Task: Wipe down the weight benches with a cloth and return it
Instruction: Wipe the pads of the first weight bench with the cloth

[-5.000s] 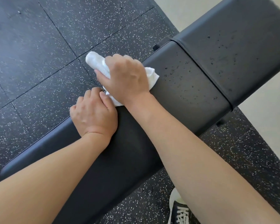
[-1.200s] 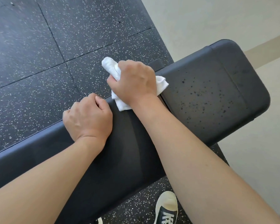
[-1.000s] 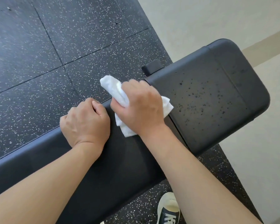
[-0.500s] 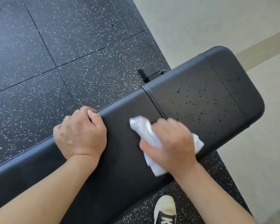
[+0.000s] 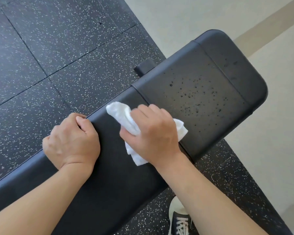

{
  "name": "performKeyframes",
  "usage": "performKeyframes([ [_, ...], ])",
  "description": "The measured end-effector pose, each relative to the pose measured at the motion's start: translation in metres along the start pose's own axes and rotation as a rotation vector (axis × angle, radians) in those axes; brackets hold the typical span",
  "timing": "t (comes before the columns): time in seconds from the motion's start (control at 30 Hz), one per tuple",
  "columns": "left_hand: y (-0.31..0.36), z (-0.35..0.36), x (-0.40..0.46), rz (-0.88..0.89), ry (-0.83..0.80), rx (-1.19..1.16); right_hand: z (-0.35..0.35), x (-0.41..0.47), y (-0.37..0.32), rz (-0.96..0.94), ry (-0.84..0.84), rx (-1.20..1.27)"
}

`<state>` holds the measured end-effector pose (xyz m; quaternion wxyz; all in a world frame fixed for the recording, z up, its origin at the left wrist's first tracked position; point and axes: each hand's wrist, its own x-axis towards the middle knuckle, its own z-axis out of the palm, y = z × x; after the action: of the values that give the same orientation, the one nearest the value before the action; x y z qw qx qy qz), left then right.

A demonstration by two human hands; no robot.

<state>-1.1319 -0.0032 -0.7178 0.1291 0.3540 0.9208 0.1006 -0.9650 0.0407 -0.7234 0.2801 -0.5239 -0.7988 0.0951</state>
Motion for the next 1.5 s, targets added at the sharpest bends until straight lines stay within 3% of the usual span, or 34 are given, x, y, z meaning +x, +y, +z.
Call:
performKeyframes([
  [0.13, -0.001, 0.001, 0.001, 0.003, 0.001, -0.002, -0.053, -0.09, 0.036, -0.044, -0.027, -0.087],
  [0.23, -0.001, 0.001, 0.001, 0.006, 0.005, -0.012, -0.063, -0.11, 0.043, -0.035, -0.042, -0.079],
  [0.4, -0.004, 0.002, 0.003, 0.02, -0.001, 0.016, -0.022, -0.049, 0.012, 0.01, 0.031, -0.044],
  [0.57, -0.006, 0.007, 0.004, 0.036, 0.025, 0.075, 0.029, 0.041, -0.035, 0.104, -0.092, 0.038],
  [0.73, -0.008, 0.01, 0.006, 0.042, 0.026, 0.108, 0.049, 0.074, -0.048, 0.0, -0.268, -0.187],
  [0.93, -0.009, 0.01, 0.005, 0.036, 0.042, 0.096, 0.004, -0.011, -0.023, -0.038, -0.118, 0.12],
  [1.1, -0.005, 0.007, 0.002, 0.029, 0.041, 0.062, -0.047, -0.094, 0.014, -0.217, -0.183, 0.1],
  [1.23, -0.005, 0.005, 0.002, 0.038, 0.047, 0.069, -0.042, -0.064, 0.029, -0.357, -0.178, 0.07],
  [1.3, -0.006, 0.005, 0.003, 0.046, 0.046, 0.081, -0.028, -0.027, 0.028, -0.303, -0.14, 0.039],
  [1.43, -0.006, 0.006, 0.003, 0.05, 0.055, 0.103, 0.009, 0.038, -0.005, -0.021, -0.126, -0.005],
  [1.5, -0.008, 0.006, 0.005, 0.056, 0.047, 0.092, 0.027, 0.048, -0.03, 0.006, -0.146, -0.019],
])
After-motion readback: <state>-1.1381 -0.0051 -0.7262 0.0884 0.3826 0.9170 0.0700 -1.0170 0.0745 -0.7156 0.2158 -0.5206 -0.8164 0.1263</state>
